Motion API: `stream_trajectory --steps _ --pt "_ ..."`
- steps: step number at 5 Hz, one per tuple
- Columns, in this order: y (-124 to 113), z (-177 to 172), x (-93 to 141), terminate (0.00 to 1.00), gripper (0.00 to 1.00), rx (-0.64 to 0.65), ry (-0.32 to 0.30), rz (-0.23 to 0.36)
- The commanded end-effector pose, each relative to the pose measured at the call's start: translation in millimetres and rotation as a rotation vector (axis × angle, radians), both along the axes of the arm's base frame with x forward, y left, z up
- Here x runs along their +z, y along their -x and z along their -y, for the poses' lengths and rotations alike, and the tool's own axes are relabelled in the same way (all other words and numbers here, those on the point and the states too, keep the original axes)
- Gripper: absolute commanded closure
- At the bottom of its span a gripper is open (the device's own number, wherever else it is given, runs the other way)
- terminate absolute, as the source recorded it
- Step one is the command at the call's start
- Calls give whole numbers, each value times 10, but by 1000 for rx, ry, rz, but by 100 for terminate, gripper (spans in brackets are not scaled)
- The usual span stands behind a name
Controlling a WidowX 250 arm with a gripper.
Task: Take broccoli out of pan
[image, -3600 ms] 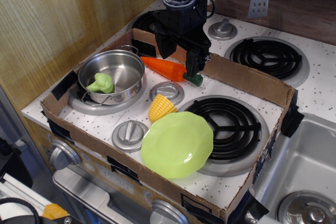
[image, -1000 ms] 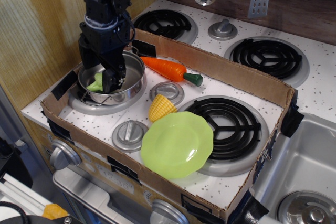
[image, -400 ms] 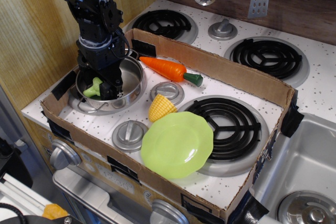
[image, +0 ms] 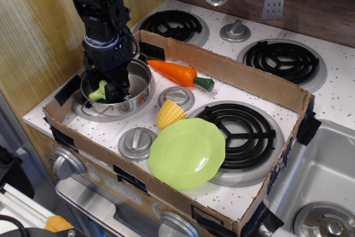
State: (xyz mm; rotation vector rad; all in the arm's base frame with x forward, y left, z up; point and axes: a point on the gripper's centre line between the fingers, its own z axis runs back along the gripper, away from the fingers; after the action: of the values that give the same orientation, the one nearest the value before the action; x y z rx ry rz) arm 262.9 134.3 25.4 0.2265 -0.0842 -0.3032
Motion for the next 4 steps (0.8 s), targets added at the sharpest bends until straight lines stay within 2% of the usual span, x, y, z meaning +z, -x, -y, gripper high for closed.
stream_trajectory --steps 1,2,3,4 --pt "-171 55 460 0 100 -7 -32 24" --pt "-186 160 782 0 100 20 -63 -7" --pt "-213 428 988 0 100 60 -26 -25" --pt "-242 816 1067 0 100 101 10 -28"
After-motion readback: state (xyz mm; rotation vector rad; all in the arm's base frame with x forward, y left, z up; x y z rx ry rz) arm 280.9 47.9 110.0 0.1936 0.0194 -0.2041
